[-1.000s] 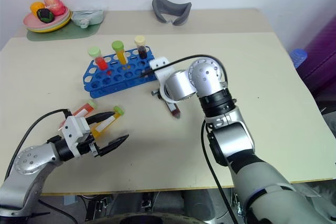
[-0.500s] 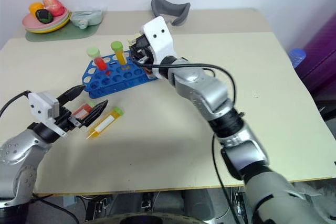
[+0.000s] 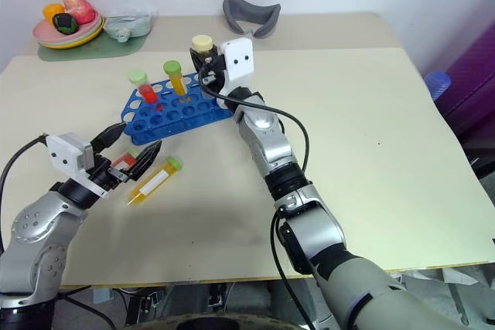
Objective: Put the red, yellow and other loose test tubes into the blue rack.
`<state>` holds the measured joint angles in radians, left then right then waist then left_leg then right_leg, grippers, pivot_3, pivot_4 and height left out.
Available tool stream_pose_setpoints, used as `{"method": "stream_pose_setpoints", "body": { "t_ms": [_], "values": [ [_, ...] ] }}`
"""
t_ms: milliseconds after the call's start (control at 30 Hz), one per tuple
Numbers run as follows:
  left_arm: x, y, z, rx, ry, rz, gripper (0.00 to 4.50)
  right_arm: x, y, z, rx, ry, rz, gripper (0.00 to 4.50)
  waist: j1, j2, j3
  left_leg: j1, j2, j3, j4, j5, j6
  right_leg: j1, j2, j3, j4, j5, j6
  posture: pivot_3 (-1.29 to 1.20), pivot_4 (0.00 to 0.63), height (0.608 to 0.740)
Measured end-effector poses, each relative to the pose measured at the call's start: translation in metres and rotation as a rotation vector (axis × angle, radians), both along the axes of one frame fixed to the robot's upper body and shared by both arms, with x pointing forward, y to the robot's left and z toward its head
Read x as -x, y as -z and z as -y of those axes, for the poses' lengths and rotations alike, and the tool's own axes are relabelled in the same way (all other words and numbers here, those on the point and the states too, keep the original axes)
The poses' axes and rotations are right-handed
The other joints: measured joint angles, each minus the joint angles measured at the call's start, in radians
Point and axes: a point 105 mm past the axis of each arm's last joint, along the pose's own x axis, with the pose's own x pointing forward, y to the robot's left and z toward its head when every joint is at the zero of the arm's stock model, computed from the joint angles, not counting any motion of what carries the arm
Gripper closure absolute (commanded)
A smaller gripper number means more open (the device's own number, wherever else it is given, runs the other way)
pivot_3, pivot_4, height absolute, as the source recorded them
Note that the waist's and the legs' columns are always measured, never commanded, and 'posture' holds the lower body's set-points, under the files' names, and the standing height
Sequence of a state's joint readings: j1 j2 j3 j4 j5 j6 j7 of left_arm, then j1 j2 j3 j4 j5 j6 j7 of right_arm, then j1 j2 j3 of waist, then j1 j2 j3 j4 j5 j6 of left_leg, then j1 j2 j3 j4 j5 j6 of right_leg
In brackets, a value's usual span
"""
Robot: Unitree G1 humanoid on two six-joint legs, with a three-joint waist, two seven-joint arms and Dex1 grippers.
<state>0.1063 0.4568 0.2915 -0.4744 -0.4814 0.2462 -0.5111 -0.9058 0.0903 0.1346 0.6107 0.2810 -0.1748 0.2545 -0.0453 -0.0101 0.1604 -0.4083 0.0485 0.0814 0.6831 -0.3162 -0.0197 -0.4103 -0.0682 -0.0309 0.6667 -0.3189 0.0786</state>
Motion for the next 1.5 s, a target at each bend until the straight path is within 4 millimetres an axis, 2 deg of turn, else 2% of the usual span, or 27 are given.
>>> {"method": "stream_pose_setpoints", "body": {
  "t_ms": [300, 767, 1133, 1467, 1500],
  "values": [
    [-0.001, 0.000, -0.001, 0.015, -0.021, 0.002, 0.00, -0.013, 0.029, 0.014, -0.002, 0.075, -0.032, 2.90, 0.000, 0.000, 0.000, 0.000, 0.000, 0.000, 0.000, 0.000, 0.000, 0.000, 0.000, 0.000, 0.000, 0.000, 0.000, 0.00, 0.150, 0.735],
    [-0.001, -0.003, 0.000, 0.013, -0.008, 0.018, 0.00, -0.016, 0.029, 0.003, -0.027, 0.039, -0.039, 2.90, -0.001, 0.000, 0.000, 0.000, 0.000, 0.000, 0.000, 0.001, -0.001, 0.001, 0.001, 0.000, 0.000, 0.000, 0.000, 0.00, 0.150, 0.735],
    [0.000, -0.004, 0.002, 0.009, 0.010, 0.027, 0.00, -0.020, 0.037, 0.012, -0.011, 0.095, -0.045, 2.90, -0.001, 0.000, 0.000, 0.001, 0.000, 0.000, 0.000, 0.001, -0.002, 0.001, 0.001, 0.000, 0.001, 0.000, 0.000, 0.00, 0.150, 0.735],
    [0.001, -0.004, 0.002, 0.010, 0.010, 0.036, 0.00, -0.016, 0.034, 0.006, 0.024, 0.075, 0.005, 2.90, 0.000, 0.000, 0.000, 0.001, 0.000, 0.000, 0.001, 0.001, -0.002, 0.001, 0.001, 0.000, 0.001, 0.000, 0.000, 0.00, 0.150, 0.735],
    [0.001, -0.004, 0.002, 0.011, 0.010, 0.036, 0.00, -0.015, 0.034, 0.005, 0.027, 0.066, 0.009, 2.64, -0.001, 0.000, 0.000, 0.001, 0.000, 0.000, 0.001, 0.001, -0.002, 0.001, 0.001, 0.000, 0.001, 0.000, 0.000, 0.00, 0.150, 0.735]
  ]
}}
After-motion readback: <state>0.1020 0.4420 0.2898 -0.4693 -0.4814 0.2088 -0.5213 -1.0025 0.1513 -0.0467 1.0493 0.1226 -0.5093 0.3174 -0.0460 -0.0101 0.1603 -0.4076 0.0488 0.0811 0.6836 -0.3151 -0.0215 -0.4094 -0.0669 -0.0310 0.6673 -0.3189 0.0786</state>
